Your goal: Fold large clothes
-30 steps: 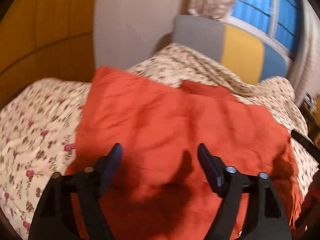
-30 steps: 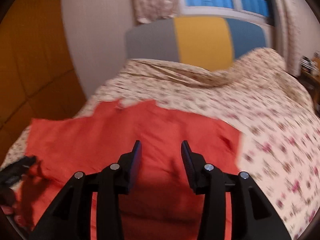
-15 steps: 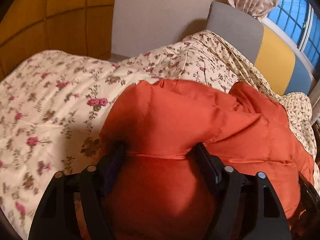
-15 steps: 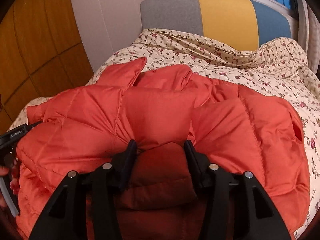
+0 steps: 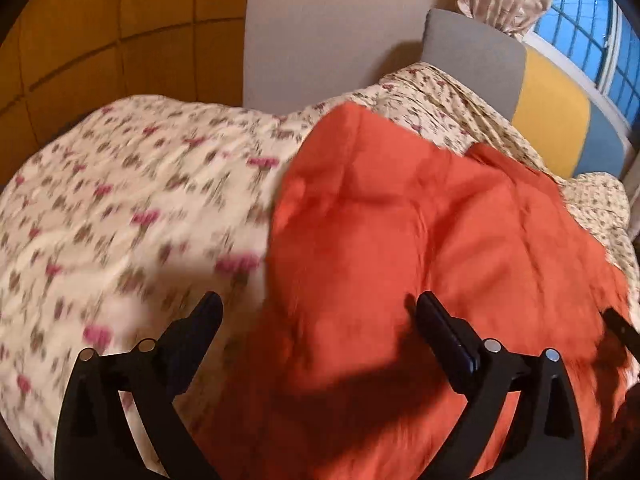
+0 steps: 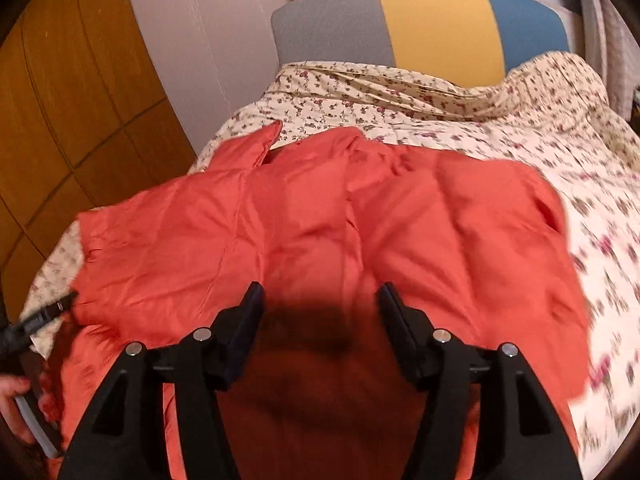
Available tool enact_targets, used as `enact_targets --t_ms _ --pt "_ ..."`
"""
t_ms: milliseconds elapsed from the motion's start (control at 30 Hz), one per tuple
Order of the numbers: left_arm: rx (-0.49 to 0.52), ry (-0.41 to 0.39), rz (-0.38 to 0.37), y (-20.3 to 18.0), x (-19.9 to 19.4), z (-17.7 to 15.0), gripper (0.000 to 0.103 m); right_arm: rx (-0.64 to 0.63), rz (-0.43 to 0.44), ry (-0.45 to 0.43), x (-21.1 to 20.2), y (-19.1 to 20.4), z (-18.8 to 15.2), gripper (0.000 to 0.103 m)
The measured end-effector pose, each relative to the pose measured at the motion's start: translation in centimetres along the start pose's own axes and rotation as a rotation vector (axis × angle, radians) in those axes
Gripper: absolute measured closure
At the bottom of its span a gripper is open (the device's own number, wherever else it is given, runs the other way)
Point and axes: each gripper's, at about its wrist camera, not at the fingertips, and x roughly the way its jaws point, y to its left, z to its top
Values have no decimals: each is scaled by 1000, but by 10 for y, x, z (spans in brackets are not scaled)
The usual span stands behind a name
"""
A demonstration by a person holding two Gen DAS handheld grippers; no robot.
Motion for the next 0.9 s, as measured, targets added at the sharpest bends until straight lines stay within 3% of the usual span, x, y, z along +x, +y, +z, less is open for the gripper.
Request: enact_targets --t_ms 100,233,367,433,533,733,900 --pt "4 18 -2 8 -23 -18 6 67 35 24 -36 -13 -11 43" --pt "102 71 5 10 -45 -52 6 136 69 82 -83 -36 -34 43" --pt "143 111 35 20 -64 -82 6 148 -6 117 -133 -59 -71 41" --pt "133 134 63 32 -74 -98 6 157 -47 126 -152 -69 -87 40" --pt "87 125 43 49 -90 -115 6 198 -84 136 -184 -90 -118 37" --pt "21 172 -34 65 -110 -144 6 308 -12 186 -217 -120 -173 36" --pt "16 147 -85 62 -125 -158 26 299 54 191 -222 -113 -197 38"
